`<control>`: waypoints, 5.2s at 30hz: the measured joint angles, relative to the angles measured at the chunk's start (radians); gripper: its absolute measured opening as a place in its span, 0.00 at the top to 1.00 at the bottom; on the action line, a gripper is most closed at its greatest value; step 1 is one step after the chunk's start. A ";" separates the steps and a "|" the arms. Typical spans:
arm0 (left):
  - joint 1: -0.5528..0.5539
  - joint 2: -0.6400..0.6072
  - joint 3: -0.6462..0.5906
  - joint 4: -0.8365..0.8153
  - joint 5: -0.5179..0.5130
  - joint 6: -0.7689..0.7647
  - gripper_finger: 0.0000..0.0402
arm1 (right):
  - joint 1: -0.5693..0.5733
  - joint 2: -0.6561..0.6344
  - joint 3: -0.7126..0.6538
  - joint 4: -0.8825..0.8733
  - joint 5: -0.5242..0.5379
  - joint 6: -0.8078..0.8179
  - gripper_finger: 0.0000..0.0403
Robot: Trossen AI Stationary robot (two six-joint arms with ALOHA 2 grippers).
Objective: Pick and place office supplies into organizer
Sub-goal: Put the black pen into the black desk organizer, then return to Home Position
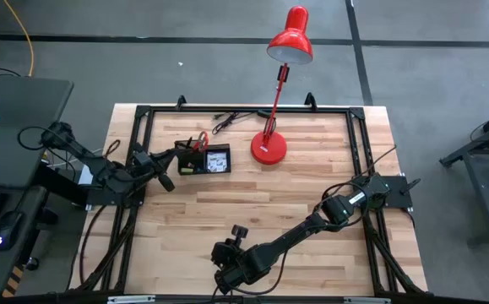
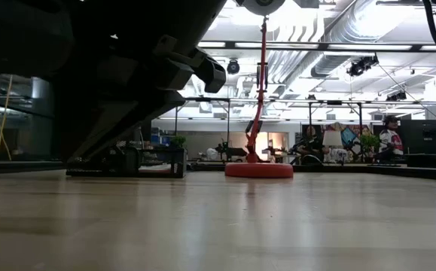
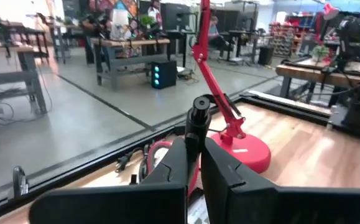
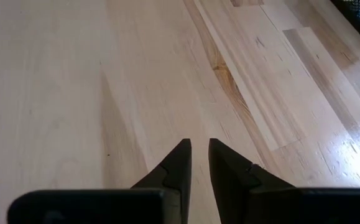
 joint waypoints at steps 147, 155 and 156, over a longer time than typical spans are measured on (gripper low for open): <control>-0.566 -0.203 -0.197 0.044 0.258 0.138 0.16 | -0.035 -0.962 -1.686 1.661 -0.093 -0.580 0.89; -0.565 -0.203 -0.197 0.042 0.244 0.136 0.16 | -0.027 -1.218 -1.974 1.634 -0.131 -0.544 0.88; -0.565 -0.203 -0.197 0.041 0.244 0.128 0.16 | -0.023 -1.252 -1.993 1.665 -0.134 -0.545 0.88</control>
